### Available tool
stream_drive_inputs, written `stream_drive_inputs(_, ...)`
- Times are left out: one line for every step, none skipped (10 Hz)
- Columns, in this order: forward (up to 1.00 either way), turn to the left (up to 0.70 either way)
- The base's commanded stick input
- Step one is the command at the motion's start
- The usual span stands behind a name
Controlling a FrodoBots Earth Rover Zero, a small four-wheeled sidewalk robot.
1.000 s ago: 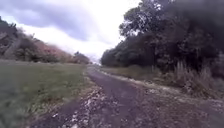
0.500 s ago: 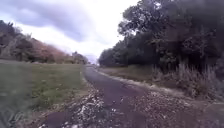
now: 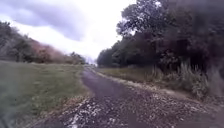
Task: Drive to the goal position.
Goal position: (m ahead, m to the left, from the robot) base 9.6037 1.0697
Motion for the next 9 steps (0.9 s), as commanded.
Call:
stream_drive_inputs(0.6, -0.15)
stream_drive_inputs(0.6, -0.15)
stream_drive_inputs(0.6, -0.15)
stream_drive_inputs(0.6, -0.15)
stream_drive_inputs(0.6, -0.15)
stream_drive_inputs(0.6, -0.15)
stream_drive_inputs(0.6, -0.15)
stream_drive_inputs(0.6, -0.15)
stream_drive_inputs(0.6, -0.15)
